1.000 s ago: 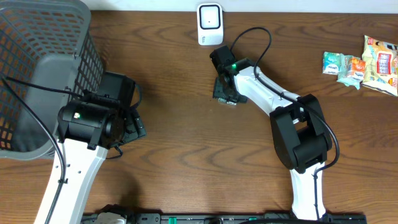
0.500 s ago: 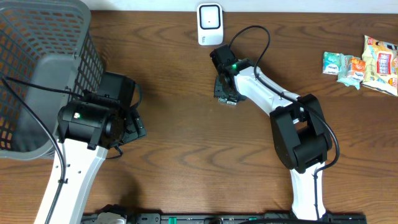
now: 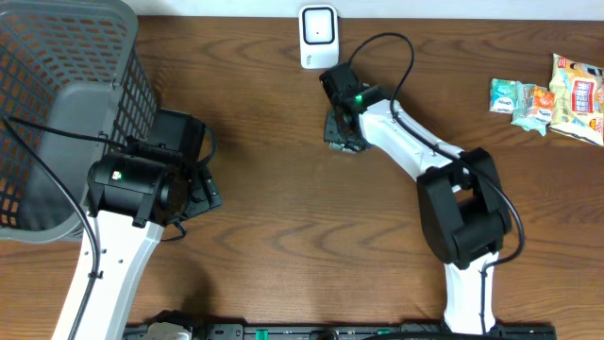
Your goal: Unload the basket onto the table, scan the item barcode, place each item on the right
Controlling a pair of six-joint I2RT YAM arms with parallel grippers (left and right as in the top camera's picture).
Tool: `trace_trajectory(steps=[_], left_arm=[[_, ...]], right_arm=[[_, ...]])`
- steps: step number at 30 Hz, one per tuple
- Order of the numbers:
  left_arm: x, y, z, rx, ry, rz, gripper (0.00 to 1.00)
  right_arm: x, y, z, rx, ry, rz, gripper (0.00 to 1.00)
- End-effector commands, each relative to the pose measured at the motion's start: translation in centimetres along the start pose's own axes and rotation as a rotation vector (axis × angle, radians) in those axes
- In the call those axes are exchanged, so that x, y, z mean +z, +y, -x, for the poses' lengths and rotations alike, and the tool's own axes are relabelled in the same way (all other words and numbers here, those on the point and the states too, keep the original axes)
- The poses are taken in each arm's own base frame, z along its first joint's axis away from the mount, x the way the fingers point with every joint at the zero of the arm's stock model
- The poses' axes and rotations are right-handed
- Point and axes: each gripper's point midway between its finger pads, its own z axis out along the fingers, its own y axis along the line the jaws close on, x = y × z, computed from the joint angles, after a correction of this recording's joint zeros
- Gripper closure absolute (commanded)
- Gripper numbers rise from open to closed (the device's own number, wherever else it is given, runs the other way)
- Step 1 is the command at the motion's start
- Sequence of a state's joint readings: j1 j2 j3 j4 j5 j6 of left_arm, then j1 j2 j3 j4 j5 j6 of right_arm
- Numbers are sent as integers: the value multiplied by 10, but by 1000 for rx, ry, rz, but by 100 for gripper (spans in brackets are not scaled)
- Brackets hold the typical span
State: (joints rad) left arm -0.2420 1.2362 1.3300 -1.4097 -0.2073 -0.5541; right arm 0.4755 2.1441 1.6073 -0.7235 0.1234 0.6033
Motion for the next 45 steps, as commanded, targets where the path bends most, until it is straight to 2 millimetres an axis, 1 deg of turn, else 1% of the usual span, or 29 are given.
trace_trajectory(steps=[1,6,11,17,23,26,34,36,39,42,45], left_arm=[[0,1,-1,-17,4,-3,2],[0,1,-1,-17,4,-3,2],[0,1,-1,-17,4,-2,2],[0,1,-1,-17,4,-2,2],[0,1,-1,-17,4,-3,2],[0,1,-1,-17,4,-2,2],[0,1,-1,-17,4,-2,3],[0,1,-1,-17,4,-2,3],[0,1,-1,-17,4,-2,2],[0,1,-1,-17,4,-3,2],[0,1,-1,-17,4,-3,2]], right_arm=[[-30,9,20,-35,-85,45,45],[-39,14,38,-46,-167,61,44],[-46,29,64,-149,-283,109,42],[-59,45,92,-182,-410,161,45],[-82,55,133,-163,-599,203,45],[-93,58,149,-166,-677,225,46],[-118,60,195,-107,-898,300,45],[-120,62,204,-106,-950,312,46],[-117,63,213,-92,-1006,330,48],[-112,64,222,-76,-1055,346,48],[-102,69,231,-71,-1076,353,48]])
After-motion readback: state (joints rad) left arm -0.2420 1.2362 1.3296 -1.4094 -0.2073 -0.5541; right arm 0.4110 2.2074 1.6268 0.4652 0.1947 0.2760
